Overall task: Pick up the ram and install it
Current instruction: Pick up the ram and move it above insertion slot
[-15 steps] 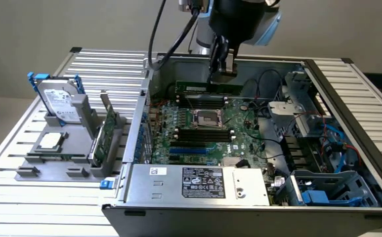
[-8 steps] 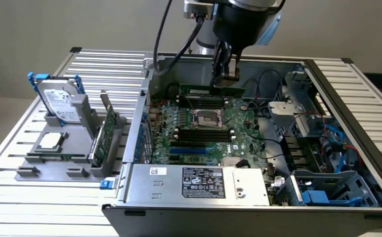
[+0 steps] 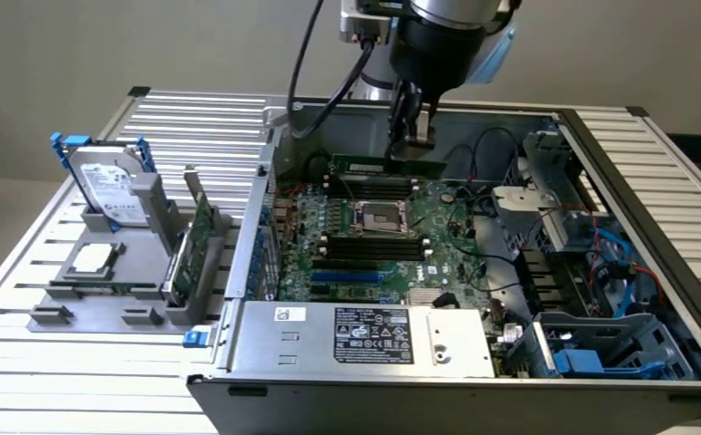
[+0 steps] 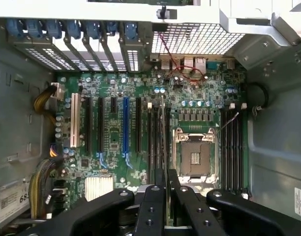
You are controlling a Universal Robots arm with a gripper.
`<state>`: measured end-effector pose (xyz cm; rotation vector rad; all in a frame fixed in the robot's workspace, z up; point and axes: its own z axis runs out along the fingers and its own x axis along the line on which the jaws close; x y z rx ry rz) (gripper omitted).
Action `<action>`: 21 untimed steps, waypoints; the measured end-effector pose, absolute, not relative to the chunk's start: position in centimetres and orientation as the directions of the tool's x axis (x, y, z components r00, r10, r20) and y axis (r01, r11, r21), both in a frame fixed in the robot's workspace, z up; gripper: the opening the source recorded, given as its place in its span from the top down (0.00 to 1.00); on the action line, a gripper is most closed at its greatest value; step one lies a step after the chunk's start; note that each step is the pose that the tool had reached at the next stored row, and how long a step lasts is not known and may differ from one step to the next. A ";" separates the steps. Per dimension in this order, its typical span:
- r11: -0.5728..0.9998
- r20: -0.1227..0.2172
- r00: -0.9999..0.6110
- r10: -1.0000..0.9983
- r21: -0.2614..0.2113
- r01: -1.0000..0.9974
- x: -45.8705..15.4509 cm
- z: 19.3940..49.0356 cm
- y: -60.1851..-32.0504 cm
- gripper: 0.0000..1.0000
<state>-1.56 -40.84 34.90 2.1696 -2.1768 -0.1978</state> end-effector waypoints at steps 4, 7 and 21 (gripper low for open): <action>0.000 -0.046 -0.006 -0.999 0.129 -0.992 -1.6 34.5 -39.8 0.86; 0.001 -0.043 -0.006 -0.999 0.111 -0.994 -1.6 34.4 -39.6 0.86; 0.041 -0.039 -0.044 -0.998 0.078 -0.996 -2.1 33.6 -39.5 0.86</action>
